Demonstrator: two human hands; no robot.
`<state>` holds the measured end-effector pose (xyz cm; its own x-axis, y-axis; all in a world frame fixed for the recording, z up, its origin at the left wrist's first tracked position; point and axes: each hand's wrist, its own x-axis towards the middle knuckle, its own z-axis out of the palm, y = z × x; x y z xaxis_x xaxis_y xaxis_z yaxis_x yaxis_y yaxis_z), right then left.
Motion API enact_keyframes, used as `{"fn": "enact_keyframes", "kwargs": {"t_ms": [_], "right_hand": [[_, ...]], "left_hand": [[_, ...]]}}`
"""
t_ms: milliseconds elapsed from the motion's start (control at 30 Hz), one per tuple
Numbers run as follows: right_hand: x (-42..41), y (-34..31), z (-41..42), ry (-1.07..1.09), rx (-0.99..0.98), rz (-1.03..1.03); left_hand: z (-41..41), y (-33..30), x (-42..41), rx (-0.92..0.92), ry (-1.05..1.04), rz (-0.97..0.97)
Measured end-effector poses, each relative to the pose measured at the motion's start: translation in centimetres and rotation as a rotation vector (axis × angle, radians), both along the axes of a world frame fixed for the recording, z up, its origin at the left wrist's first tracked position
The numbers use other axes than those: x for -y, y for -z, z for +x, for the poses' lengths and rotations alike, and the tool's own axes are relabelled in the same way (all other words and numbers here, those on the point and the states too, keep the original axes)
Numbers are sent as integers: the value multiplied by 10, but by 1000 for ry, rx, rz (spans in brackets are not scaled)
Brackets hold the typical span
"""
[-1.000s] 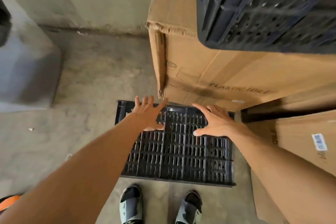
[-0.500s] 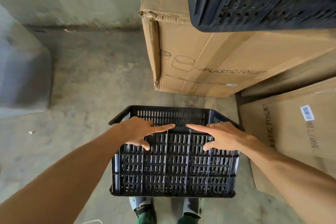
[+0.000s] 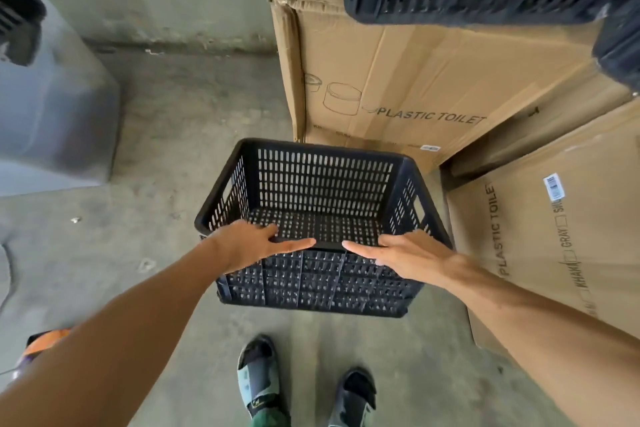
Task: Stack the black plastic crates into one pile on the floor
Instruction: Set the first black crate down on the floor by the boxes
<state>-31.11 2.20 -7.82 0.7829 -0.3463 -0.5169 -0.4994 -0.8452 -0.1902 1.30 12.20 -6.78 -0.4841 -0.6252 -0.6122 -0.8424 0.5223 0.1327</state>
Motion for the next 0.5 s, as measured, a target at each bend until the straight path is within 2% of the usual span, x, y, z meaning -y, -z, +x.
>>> {"fn": "enact_keyframes", "kwargs": {"t_ms": [133,333,500], "right_hand": [[-38,35,-7,-1,-52,-19],[-112,110,-17,-36,-133,79],[-141,137,-21,-29,-152,120]], "left_hand": [[-18,42,-37,50,17,33],[-30,129,-115,44,67,87],[-30,156,-131,34,65,150]]}}
